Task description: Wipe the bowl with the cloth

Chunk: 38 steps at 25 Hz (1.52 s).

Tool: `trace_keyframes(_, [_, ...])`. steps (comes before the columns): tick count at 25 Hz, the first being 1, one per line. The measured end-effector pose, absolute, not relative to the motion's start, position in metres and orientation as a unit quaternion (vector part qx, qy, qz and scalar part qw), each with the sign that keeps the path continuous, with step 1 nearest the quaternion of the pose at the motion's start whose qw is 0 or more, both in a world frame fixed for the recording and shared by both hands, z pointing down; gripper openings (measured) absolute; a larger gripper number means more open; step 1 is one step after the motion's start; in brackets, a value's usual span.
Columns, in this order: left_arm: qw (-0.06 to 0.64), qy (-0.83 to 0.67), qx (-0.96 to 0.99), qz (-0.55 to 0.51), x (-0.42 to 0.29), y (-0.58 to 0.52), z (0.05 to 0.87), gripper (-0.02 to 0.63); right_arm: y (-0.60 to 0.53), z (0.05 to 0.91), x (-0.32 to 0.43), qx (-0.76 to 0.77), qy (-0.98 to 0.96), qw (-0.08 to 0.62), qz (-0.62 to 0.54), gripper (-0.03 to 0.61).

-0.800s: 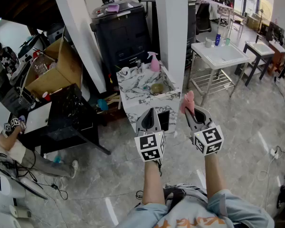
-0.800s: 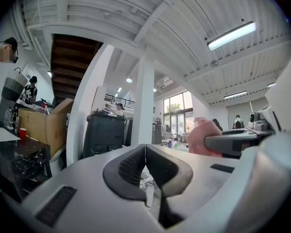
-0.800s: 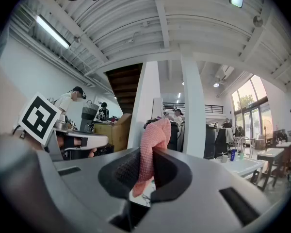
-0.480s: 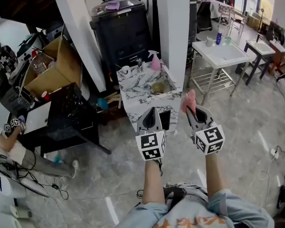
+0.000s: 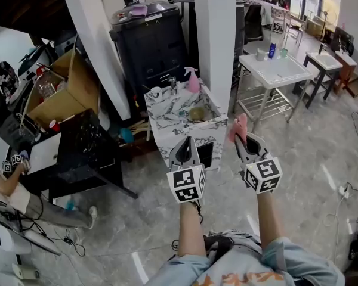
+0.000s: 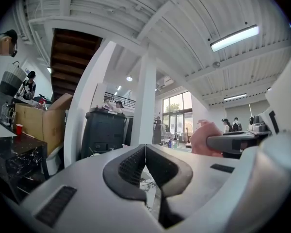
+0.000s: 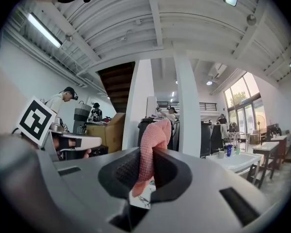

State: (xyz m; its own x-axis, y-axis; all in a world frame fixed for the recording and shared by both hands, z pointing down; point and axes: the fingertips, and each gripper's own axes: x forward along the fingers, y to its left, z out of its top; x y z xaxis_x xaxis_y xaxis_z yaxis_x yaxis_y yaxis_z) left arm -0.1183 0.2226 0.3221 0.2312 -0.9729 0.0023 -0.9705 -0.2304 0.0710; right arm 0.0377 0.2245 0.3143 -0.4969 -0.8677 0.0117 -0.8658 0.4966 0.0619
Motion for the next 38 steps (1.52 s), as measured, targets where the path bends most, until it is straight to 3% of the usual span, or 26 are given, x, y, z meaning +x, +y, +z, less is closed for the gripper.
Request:
trace_keyframes(24, [0.034, -0.627, 0.777, -0.039, -0.153, 0.206, 0.317, 0.023, 0.204, 0.3, 0.016, 0.497, -0.866, 0.021, -0.046, 0.049])
trace_keyframes(38, [0.017, -0.644, 0.764, -0.041, -0.169, 0.131, 0.307, 0.023, 0.12, 0.294, 0.004, 0.475, -0.879, 0.002, -0.053, 0.049])
